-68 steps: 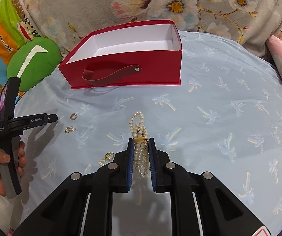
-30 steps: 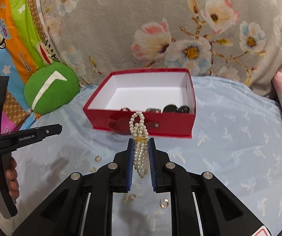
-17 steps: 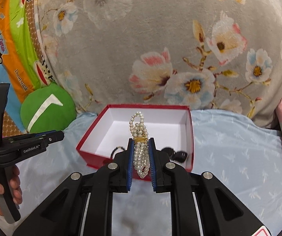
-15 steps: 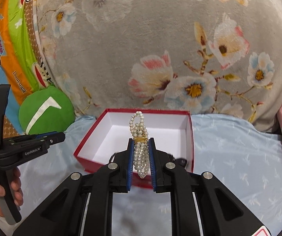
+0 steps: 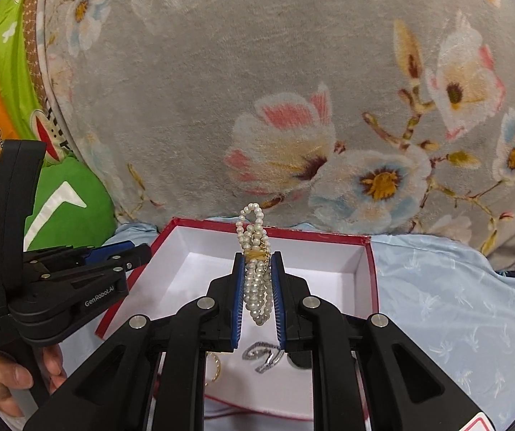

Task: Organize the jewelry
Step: 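Carry the pearl bracelet and silver ring into the red box and release both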

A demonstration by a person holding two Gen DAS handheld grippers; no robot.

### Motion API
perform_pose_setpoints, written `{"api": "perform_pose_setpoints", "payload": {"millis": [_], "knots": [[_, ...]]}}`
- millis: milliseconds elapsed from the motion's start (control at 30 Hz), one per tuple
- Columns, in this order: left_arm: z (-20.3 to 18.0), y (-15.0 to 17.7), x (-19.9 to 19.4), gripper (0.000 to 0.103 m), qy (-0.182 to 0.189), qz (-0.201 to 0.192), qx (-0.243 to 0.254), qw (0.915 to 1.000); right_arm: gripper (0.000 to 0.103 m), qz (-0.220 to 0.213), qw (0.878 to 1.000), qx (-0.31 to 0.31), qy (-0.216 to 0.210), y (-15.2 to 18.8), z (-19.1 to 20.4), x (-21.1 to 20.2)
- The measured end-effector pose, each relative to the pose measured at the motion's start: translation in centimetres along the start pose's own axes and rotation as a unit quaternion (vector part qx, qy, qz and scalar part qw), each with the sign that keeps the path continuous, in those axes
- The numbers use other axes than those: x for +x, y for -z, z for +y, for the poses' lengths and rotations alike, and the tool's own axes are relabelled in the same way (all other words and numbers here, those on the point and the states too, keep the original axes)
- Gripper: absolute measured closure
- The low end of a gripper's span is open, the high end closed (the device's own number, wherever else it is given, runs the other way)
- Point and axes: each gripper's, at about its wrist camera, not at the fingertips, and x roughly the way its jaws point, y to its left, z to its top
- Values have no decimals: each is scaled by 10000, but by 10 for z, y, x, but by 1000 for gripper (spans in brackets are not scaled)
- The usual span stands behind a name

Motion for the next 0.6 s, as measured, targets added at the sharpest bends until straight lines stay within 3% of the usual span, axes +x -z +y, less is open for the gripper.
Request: {"api": "perform_pose_setpoints", "payload": {"millis": [500, 533, 567, 600], "knots": [[-7, -5, 71, 83, 1, 372, 37, 9993, 88, 553, 9982, 225, -104, 11, -10, 86], [-9, -5, 74, 79, 0, 380, 42, 9993, 83, 517, 9983, 244, -103, 11, -10, 89], [-9, -5, 77, 65, -34, 400, 37, 9992, 77, 491, 9984, 257, -58, 12, -11, 92], [-10, -5, 80, 55, -115, 410, 19, 9991, 65, 465, 9986, 260, -28, 13, -11, 92]]}}
